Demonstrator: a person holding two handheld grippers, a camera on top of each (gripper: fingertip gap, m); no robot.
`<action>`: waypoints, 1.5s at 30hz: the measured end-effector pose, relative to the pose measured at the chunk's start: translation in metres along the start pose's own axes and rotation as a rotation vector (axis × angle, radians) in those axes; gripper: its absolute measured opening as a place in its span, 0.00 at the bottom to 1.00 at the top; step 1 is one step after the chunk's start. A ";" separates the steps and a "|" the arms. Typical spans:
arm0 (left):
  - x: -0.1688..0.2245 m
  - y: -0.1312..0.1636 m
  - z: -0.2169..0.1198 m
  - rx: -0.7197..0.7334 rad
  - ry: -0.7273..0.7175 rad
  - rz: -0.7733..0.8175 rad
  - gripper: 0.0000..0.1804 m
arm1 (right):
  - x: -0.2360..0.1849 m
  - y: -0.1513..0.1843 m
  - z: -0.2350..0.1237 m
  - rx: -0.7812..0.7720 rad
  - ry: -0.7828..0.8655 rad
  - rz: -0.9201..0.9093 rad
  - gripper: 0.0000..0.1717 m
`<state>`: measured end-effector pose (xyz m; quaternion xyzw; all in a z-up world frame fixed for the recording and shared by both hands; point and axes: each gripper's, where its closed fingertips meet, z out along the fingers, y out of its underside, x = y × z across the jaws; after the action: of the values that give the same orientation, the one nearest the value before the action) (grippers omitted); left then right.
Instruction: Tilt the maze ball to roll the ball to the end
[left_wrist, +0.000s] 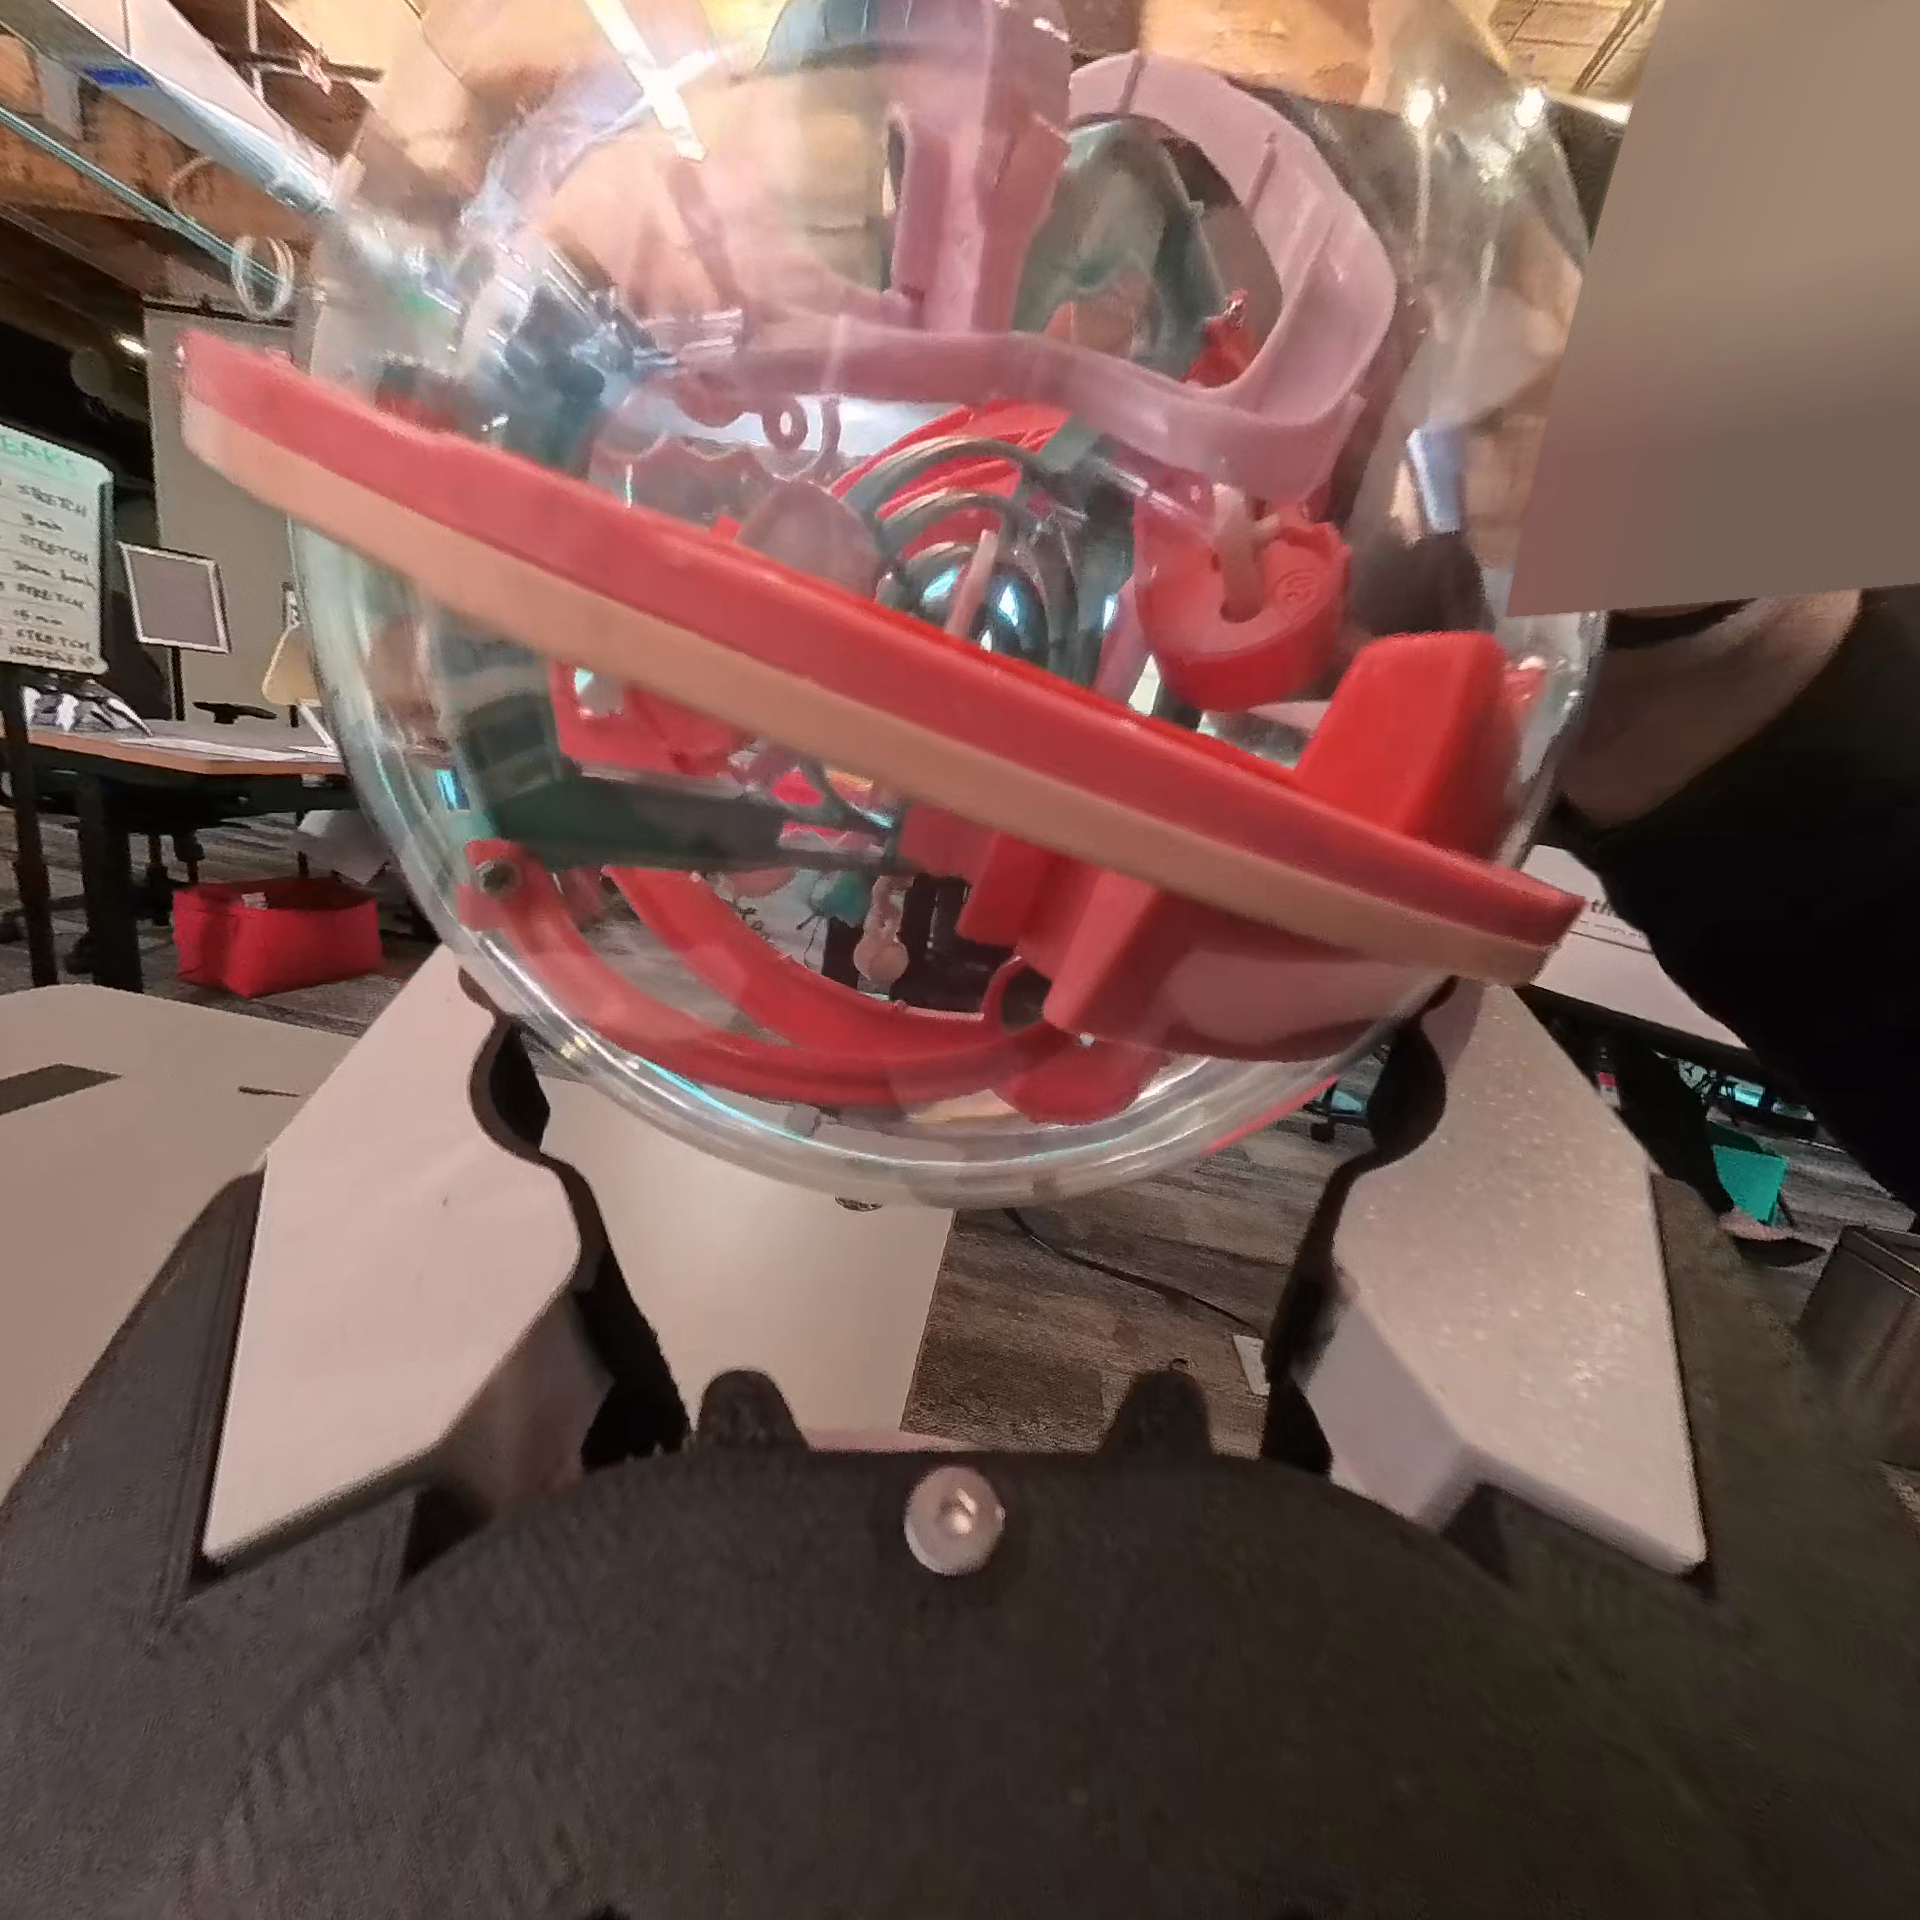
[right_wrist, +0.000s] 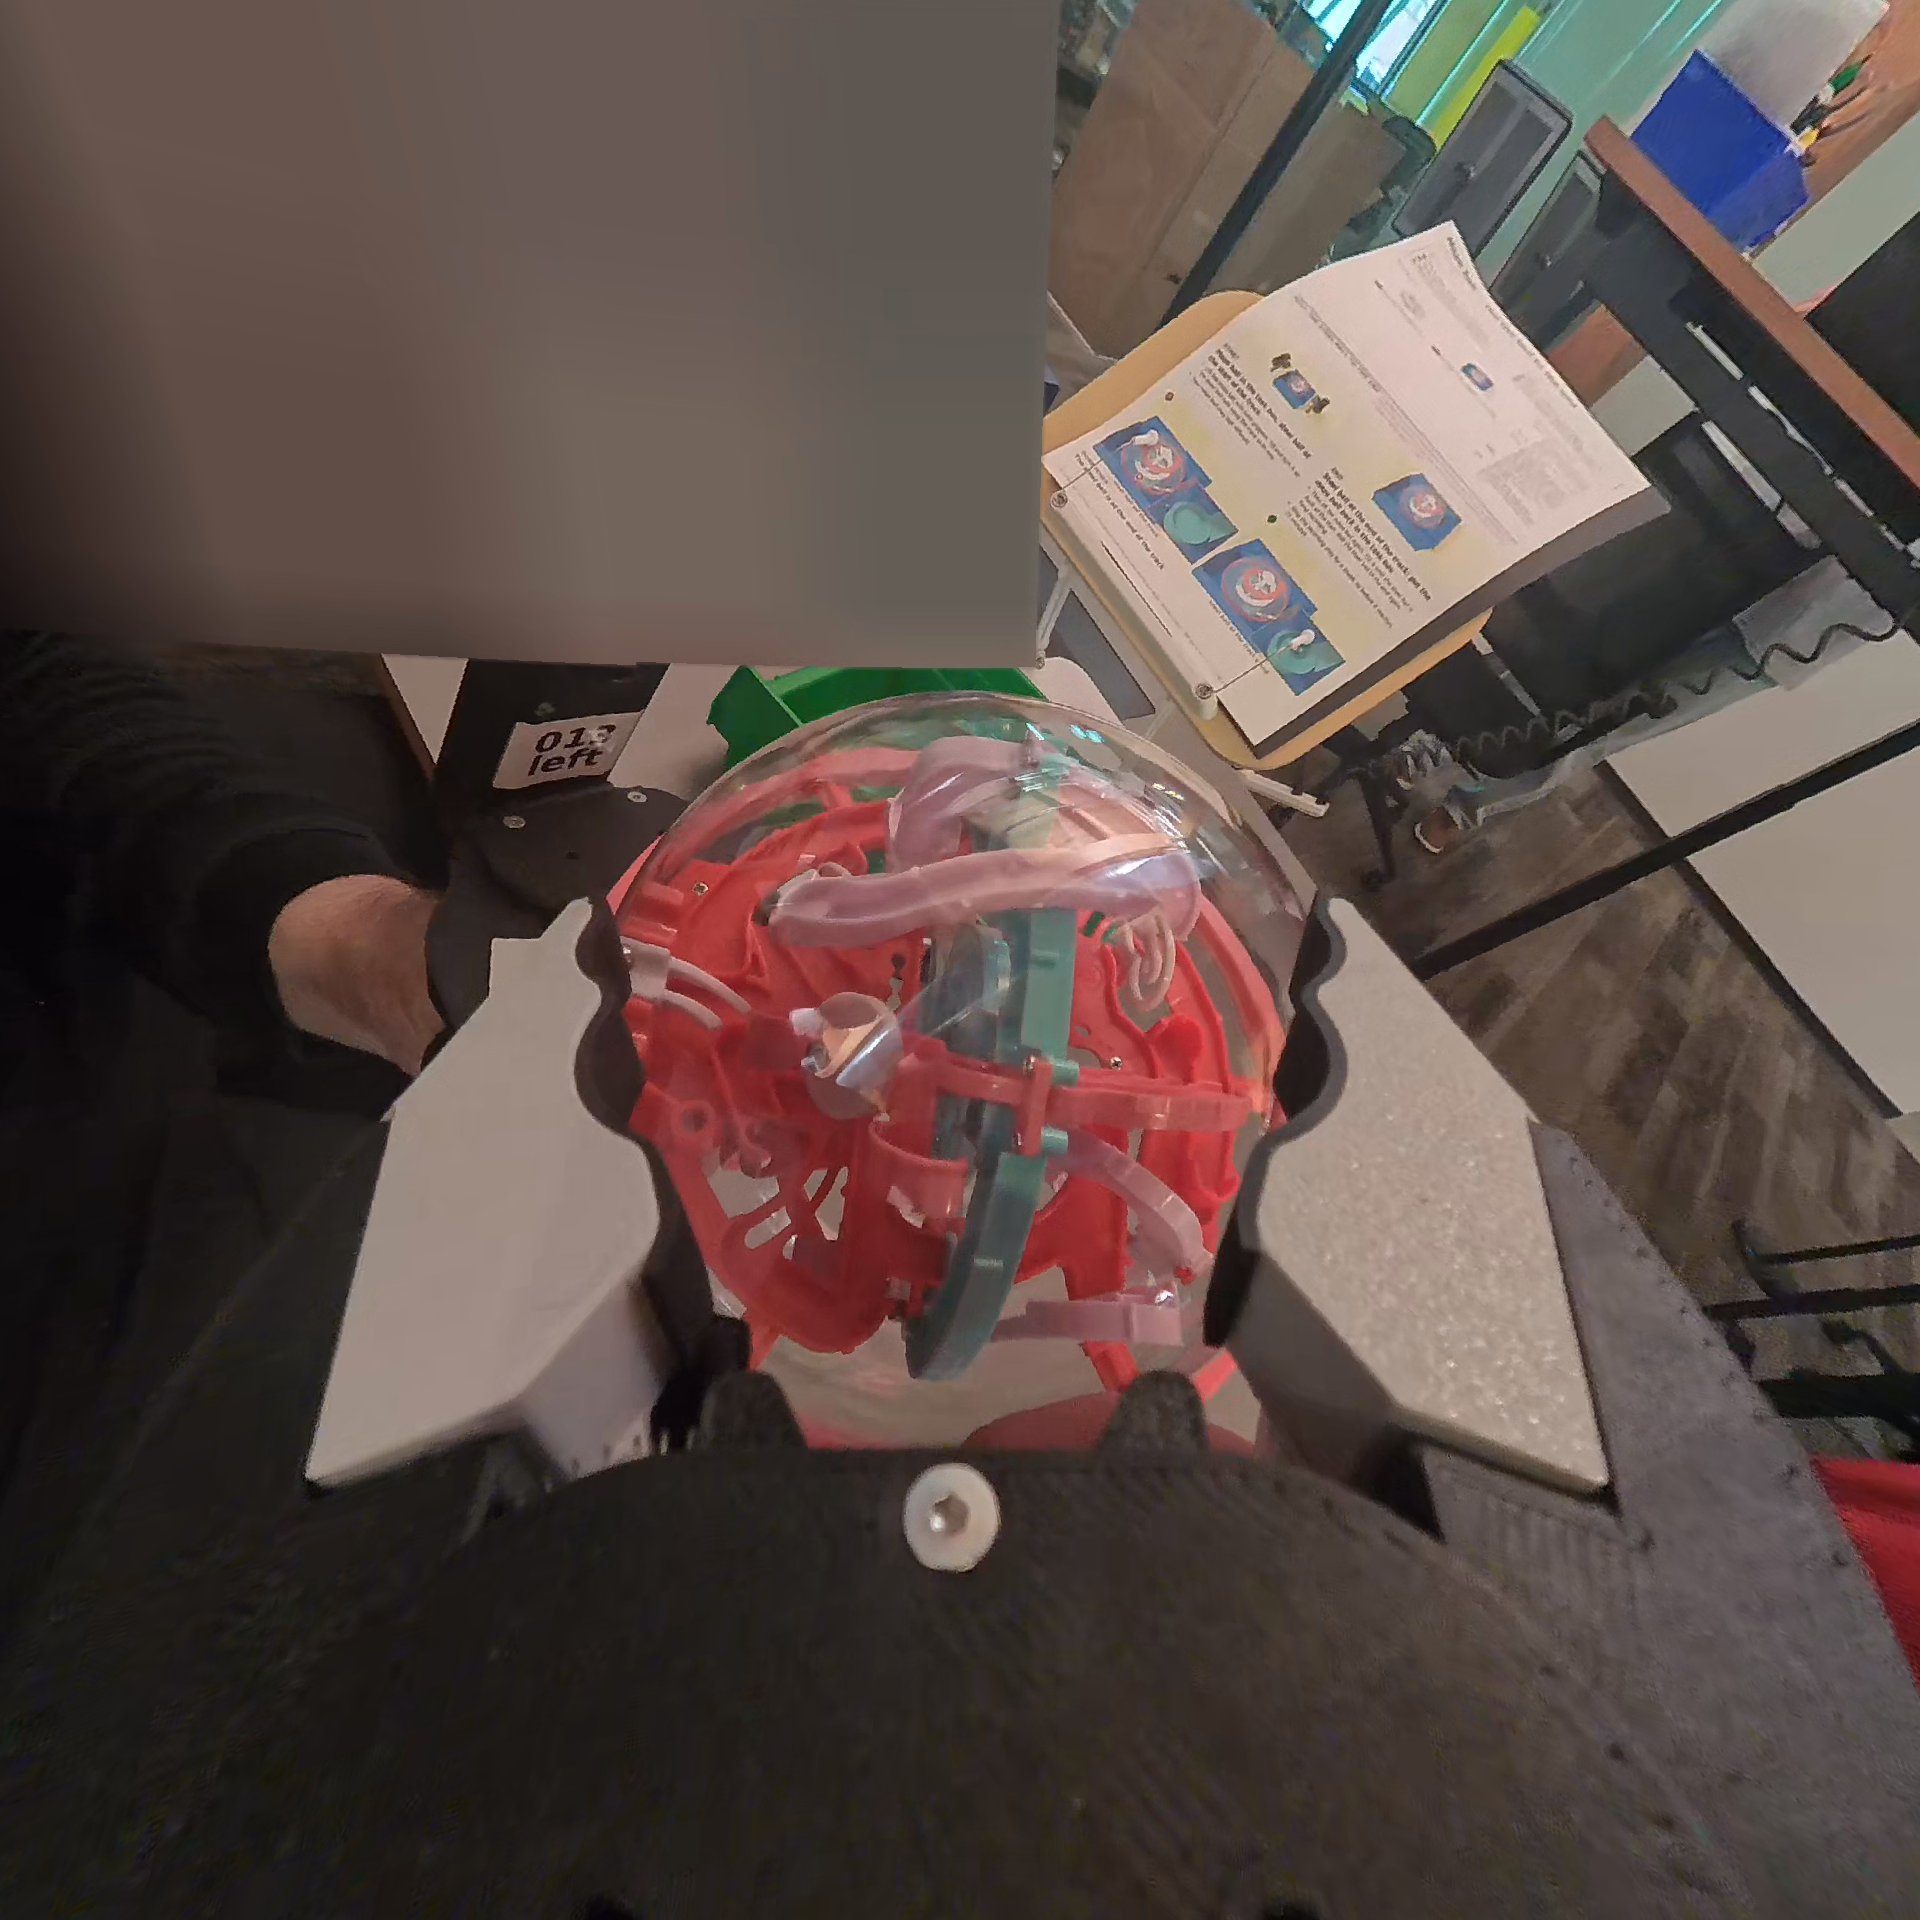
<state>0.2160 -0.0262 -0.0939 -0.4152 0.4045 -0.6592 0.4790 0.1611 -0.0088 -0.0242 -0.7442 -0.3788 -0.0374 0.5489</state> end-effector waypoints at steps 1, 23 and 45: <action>0.000 0.001 0.000 -0.001 0.000 -0.005 0.87 | 0.000 0.001 0.001 0.003 -0.004 0.005 0.73; -0.026 0.032 0.000 -0.070 -0.023 -0.142 0.87 | 0.014 0.034 0.029 -0.075 -0.071 0.111 0.73; -0.034 -0.026 -0.017 0.181 0.027 -0.070 0.84 | 0.020 0.022 0.035 -0.127 -0.190 0.102 0.89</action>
<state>0.1989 0.0145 -0.0807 -0.3753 0.3349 -0.7149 0.4858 0.1763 0.0290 -0.0459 -0.7958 -0.3876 0.0372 0.4637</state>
